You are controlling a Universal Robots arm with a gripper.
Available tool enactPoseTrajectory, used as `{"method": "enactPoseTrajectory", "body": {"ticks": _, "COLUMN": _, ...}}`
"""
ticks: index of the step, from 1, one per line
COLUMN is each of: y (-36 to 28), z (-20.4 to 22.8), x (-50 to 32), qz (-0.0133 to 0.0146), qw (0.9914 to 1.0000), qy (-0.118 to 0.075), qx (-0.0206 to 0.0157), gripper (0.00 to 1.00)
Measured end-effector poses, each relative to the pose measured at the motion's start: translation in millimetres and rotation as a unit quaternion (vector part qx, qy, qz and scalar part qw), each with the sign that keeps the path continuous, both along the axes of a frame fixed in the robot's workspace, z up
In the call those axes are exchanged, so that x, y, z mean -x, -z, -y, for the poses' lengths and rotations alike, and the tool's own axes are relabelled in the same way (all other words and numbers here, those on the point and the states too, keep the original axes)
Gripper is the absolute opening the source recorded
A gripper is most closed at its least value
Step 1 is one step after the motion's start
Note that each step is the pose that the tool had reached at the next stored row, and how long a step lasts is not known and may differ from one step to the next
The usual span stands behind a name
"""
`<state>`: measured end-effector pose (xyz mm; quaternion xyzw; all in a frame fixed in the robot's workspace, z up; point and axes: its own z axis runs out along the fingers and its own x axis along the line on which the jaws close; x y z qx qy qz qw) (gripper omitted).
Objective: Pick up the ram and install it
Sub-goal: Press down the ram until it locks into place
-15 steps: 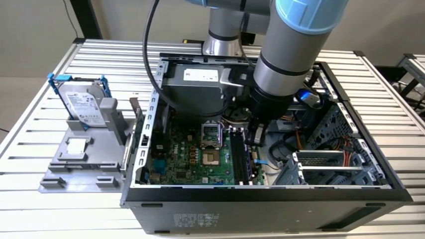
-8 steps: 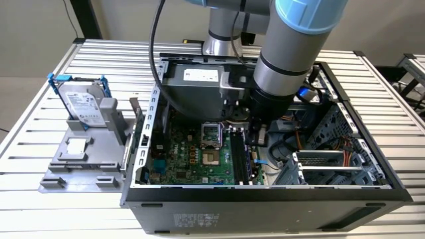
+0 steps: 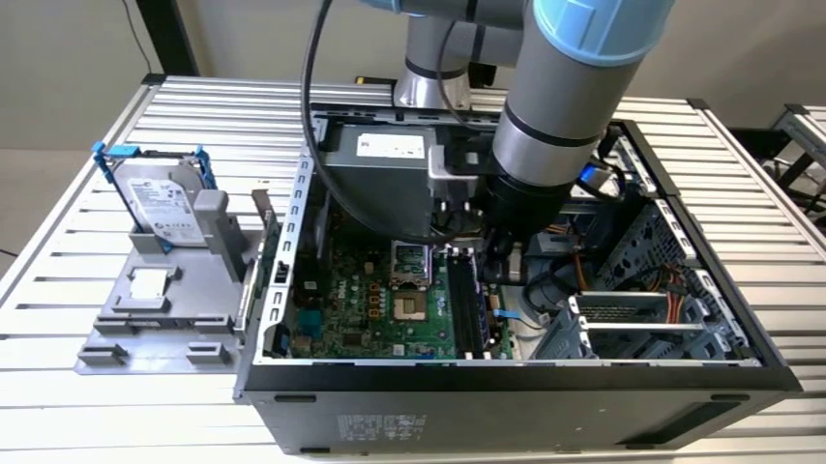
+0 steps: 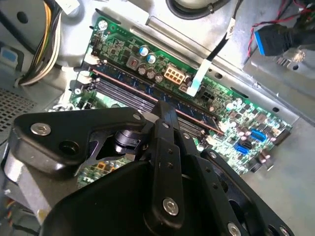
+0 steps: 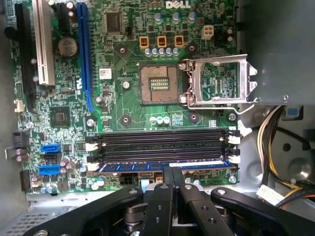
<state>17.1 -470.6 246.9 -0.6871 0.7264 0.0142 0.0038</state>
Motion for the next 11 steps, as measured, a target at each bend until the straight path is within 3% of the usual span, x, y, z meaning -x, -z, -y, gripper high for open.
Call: {"method": "enactPoseTrajectory", "body": {"ticks": 11, "y": 0.8, "z": 3.7, "x": 0.6, "qz": 0.0003, "qw": 0.99996, "qy": -0.009, "qx": 0.0000, "gripper": 0.00}}
